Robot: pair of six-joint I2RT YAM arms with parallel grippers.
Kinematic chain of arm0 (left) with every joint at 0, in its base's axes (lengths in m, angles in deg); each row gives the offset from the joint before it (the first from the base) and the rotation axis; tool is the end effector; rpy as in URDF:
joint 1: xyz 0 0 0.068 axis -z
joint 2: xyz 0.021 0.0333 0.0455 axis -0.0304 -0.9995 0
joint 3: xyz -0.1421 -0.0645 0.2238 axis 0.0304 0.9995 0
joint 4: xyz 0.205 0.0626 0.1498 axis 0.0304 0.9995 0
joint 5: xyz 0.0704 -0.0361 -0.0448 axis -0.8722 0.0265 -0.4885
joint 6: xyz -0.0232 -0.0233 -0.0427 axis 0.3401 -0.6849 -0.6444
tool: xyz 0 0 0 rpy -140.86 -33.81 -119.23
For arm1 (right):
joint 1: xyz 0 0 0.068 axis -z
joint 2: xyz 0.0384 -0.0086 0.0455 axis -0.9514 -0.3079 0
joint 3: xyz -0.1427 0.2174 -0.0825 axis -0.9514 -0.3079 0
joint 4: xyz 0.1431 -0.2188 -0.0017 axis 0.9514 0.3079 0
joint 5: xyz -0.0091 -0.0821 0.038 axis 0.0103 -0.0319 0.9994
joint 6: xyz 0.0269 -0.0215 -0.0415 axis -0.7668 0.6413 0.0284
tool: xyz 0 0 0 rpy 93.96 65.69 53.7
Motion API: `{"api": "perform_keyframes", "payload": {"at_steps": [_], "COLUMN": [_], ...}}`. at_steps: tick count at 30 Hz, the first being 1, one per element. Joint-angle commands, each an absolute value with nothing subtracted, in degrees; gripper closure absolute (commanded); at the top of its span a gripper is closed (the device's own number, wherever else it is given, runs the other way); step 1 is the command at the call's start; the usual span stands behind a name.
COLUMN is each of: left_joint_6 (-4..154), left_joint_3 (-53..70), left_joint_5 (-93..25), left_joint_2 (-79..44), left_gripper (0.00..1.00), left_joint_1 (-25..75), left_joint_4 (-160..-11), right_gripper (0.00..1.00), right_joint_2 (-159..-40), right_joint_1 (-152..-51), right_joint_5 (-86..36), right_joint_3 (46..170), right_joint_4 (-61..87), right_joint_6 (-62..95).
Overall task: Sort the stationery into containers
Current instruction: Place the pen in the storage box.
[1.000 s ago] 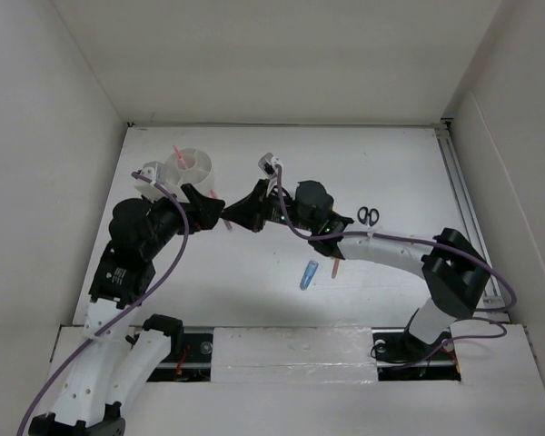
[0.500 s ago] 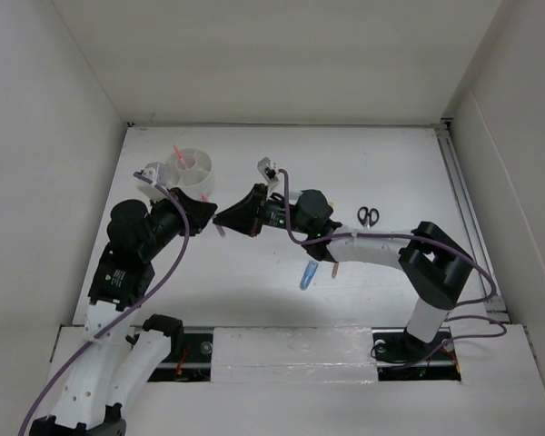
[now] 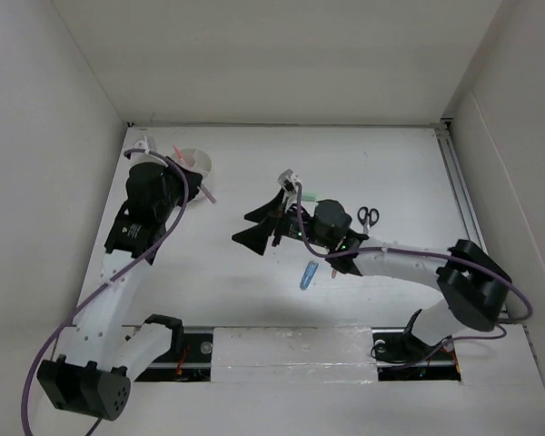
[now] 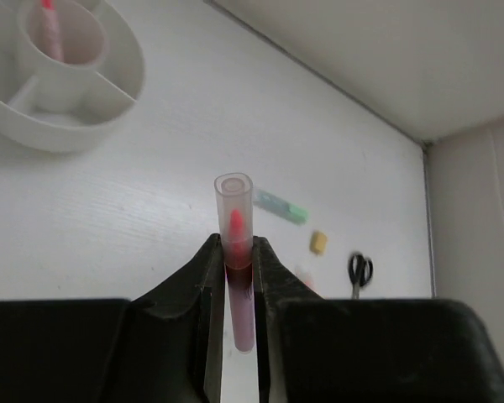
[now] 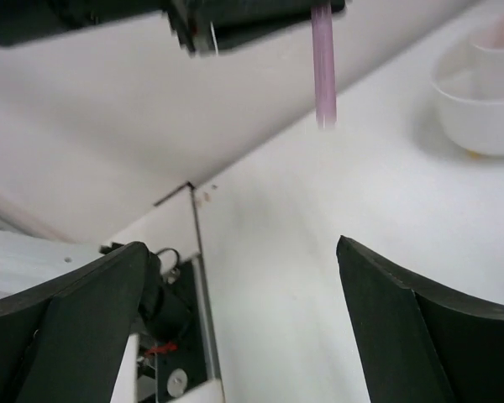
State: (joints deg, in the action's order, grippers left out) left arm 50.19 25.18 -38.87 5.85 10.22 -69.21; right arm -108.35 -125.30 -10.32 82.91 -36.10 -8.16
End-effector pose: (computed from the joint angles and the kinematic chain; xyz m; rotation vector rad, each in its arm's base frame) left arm 0.2016 -0.0450 0.3753 -0.3347 1.7769 -0.6601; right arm 0.2010 0.2910 0.2839 -0.6430 1.4732 1.4540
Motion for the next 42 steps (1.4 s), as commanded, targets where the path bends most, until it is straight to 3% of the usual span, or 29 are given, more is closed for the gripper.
{"api": "perform_keyframes", "payload": {"at_steps": [1,8,11,18,33,42], "left_joint_6": [44.1,47.7,60.3,73.3,76.9,78.1], "left_joint_3": [19.7,8.6,0.6,-0.9,4.2,6.6], "left_joint_5": [-56.8,-74.3,-73.9,-72.6,-62.6,-65.4], "left_joint_2": [1.6,-18.4,-26.7,-33.0,-39.6,-42.3], "left_gripper": [1.0,1.0,1.0,1.0,1.0,1.0], "left_joint_1": [9.9,9.2,9.2,7.2,5.1,5.7], "left_joint_4": [-75.2,-83.4,-87.8,-96.9,-103.6,-104.6], "right_gripper": [0.0,0.0,0.0,0.0,0.0,0.0], "right_joint_2": [-98.4,-79.8,-70.8,-55.1,-52.4,-51.9], "right_joint_1": [-124.7,-124.1,-124.1,-124.6,-124.6,-125.2], "right_joint_5": [-21.2,-23.8,-24.5,-26.4,-25.8,-25.8], "right_joint_3": [79.3,71.6,68.3,62.6,62.6,62.1], "right_joint_4": [-24.3,-10.9,-6.8,1.3,5.3,5.3], "right_joint_6": [0.2,3.2,3.8,3.3,5.1,5.7]}}
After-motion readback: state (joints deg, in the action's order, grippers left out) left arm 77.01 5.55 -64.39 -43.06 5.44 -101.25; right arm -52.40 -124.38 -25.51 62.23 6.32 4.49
